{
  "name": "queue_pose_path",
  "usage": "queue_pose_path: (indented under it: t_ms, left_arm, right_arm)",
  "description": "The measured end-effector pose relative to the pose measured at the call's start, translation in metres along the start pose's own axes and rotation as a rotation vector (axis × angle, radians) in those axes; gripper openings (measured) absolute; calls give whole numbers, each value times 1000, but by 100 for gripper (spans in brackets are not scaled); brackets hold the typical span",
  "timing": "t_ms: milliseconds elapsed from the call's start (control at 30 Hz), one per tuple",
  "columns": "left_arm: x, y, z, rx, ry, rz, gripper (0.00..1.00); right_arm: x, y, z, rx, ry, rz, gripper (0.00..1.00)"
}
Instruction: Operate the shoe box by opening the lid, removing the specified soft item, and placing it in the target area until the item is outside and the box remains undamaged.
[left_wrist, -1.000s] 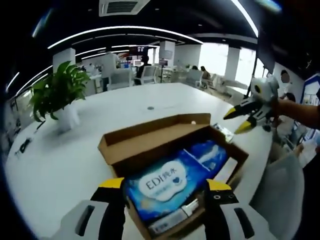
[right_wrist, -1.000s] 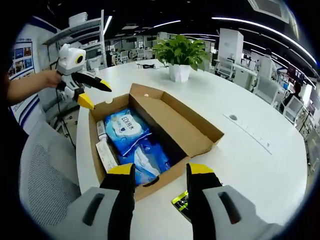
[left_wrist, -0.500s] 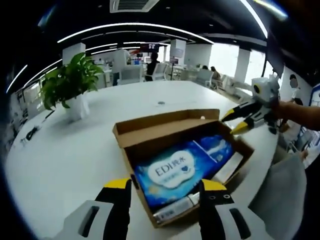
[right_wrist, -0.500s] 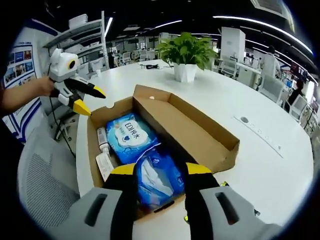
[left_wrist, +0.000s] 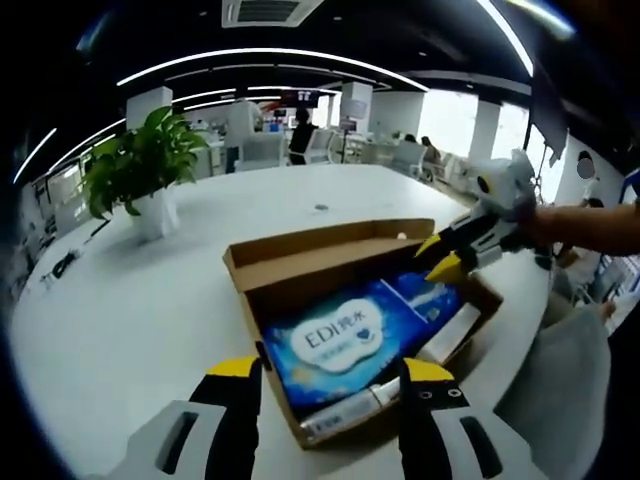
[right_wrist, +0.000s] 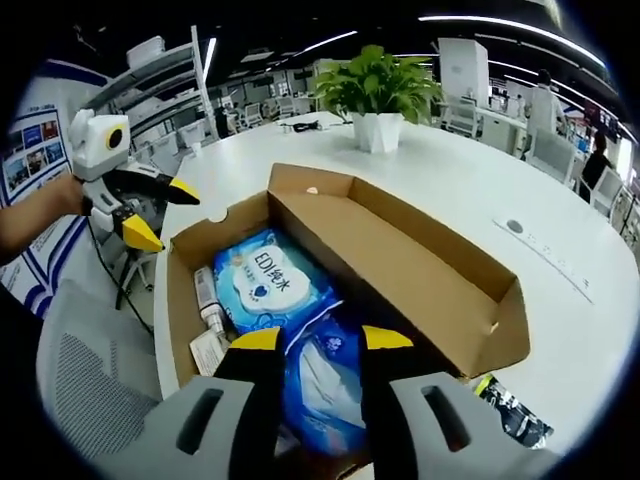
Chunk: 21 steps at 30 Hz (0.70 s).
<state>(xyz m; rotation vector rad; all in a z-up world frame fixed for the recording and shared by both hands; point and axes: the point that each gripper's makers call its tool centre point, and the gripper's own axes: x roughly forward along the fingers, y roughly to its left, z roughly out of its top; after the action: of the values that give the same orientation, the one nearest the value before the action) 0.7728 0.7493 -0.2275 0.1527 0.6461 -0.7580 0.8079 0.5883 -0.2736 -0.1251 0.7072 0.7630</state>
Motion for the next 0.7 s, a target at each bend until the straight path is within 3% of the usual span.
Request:
queue_pose_path:
  t_ms: [333, 700]
  left_arm:
    - [-1, 3, -1, -1, 0, 3, 56]
    - [-3, 8, -2, -6, 0, 12, 54]
  right_arm:
    - [27, 4, -7, 30, 49, 18, 23]
    - [46, 14, -5, 130, 60, 42, 17]
